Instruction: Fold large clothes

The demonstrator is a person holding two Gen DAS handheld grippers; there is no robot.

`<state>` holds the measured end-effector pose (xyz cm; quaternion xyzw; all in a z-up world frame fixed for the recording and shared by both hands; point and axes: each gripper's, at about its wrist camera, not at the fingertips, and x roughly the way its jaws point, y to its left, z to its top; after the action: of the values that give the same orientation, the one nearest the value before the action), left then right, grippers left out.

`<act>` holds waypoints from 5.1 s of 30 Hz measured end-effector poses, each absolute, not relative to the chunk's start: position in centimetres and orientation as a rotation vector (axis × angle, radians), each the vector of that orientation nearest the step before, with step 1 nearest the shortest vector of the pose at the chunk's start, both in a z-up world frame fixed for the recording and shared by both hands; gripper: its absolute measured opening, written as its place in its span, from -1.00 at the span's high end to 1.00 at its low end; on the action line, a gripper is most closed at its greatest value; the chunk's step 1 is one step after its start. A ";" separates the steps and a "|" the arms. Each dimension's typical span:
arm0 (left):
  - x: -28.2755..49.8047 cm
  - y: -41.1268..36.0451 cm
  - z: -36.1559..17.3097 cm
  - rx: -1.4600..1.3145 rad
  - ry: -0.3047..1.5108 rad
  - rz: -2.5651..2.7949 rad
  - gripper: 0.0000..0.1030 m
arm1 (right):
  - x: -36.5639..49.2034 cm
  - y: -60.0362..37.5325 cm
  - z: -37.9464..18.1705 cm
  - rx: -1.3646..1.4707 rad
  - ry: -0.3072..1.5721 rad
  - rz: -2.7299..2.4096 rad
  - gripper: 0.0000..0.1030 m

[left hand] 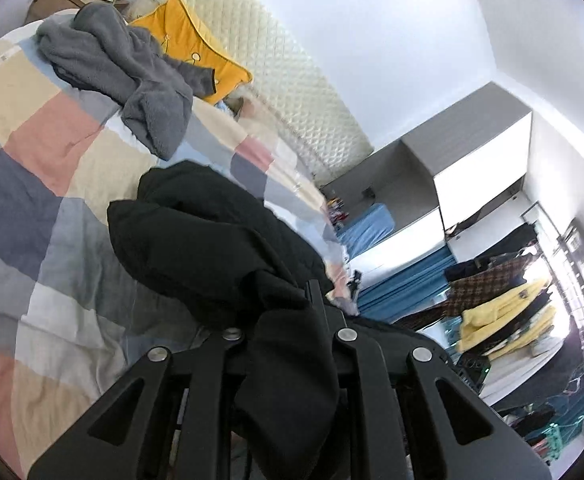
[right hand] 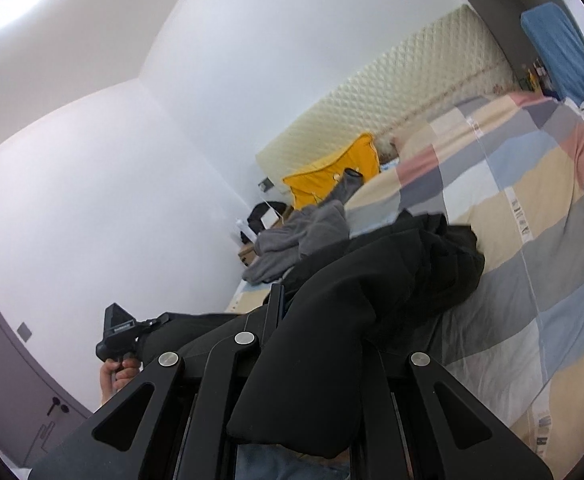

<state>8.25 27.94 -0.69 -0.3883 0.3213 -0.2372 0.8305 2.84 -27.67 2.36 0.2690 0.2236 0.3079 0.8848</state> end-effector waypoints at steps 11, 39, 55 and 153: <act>5.8 28.1 3.4 -0.819 0.634 -0.543 0.73 | -1.0 -29.2 6.4 0.517 0.424 0.624 0.85; 24.1 25.2 -0.7 -0.630 0.859 -0.187 0.59 | 24.7 -29.4 -2.9 0.519 0.596 0.284 0.85; 36.0 20.9 -7.2 -0.414 0.976 0.063 0.59 | 36.3 -27.9 -11.8 0.377 0.807 0.189 0.90; 37.3 10.0 -13.0 0.024 0.846 0.036 -0.60 | 36.9 -19.6 -16.4 0.049 0.725 0.181 -0.97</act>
<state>37.34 10.00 -13.02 0.0118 0.4105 0.0174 0.9116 36.87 -19.59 -16.44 0.0240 0.3542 0.0886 0.9307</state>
